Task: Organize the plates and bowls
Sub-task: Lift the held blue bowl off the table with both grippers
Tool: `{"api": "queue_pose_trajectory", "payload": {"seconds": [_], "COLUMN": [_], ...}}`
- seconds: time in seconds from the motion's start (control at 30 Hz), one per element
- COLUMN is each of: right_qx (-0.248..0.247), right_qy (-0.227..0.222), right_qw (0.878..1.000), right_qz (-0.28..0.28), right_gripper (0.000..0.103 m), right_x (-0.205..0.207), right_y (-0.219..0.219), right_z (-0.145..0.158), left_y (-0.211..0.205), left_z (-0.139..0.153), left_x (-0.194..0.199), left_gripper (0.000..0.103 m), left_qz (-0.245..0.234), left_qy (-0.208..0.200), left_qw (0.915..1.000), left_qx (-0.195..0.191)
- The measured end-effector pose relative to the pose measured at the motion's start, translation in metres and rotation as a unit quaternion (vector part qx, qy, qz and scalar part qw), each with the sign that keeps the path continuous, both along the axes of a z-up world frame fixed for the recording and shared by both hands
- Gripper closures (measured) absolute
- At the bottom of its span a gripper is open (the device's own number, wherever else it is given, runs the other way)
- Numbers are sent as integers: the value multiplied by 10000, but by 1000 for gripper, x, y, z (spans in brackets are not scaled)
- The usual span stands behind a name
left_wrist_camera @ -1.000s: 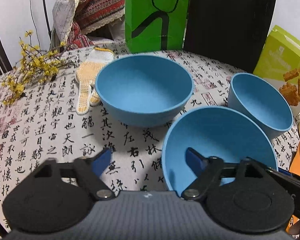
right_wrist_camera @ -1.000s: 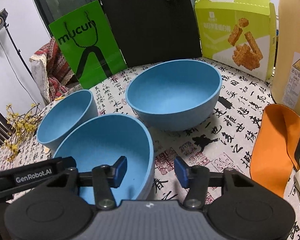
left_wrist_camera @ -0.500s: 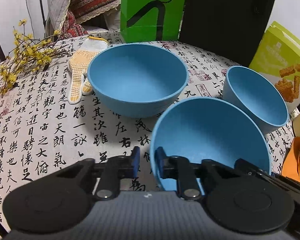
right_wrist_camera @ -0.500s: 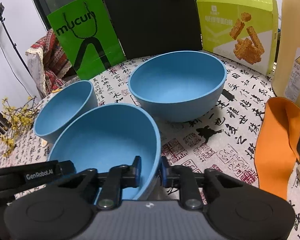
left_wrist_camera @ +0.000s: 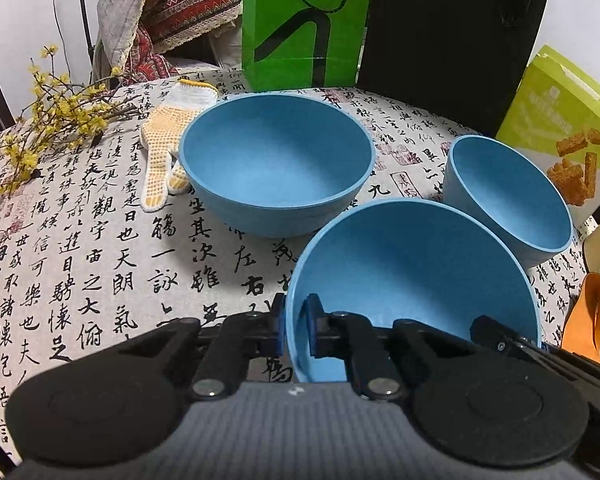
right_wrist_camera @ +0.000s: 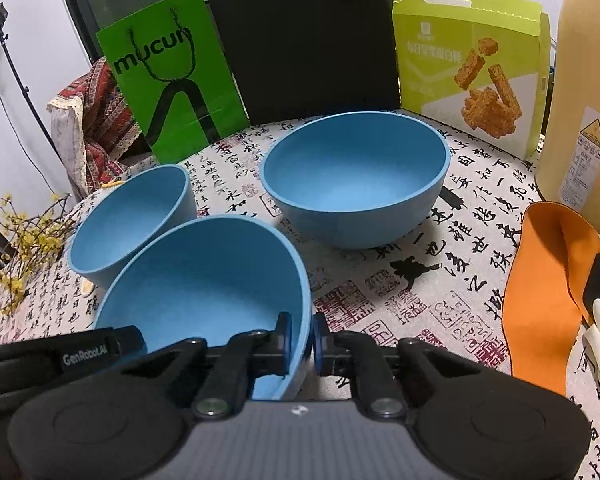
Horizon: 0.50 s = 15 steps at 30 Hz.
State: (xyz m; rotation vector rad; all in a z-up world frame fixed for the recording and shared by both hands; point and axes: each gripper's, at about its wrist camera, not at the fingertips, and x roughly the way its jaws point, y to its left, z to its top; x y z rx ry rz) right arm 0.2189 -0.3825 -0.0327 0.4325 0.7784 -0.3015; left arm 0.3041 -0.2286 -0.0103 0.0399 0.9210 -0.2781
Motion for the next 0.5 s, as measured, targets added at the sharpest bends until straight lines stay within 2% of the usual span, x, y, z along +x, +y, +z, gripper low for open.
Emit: {"api": "queue_pose_trajectory", "payload": {"seconds": [0.5], "right_qx": [-1], "right_qy": [-100], "right_qw": [9999], "right_qz": [-34], "right_gripper": [93], "right_x": [-9], "right_y": [5], "right_z": [8], "left_y": [6], "left_z": [11], "left_x": [-12], "left_gripper": [92], "left_qz": [13], "left_qy": [-128], "left_qw": [9999], "left_qx": [-63]}}
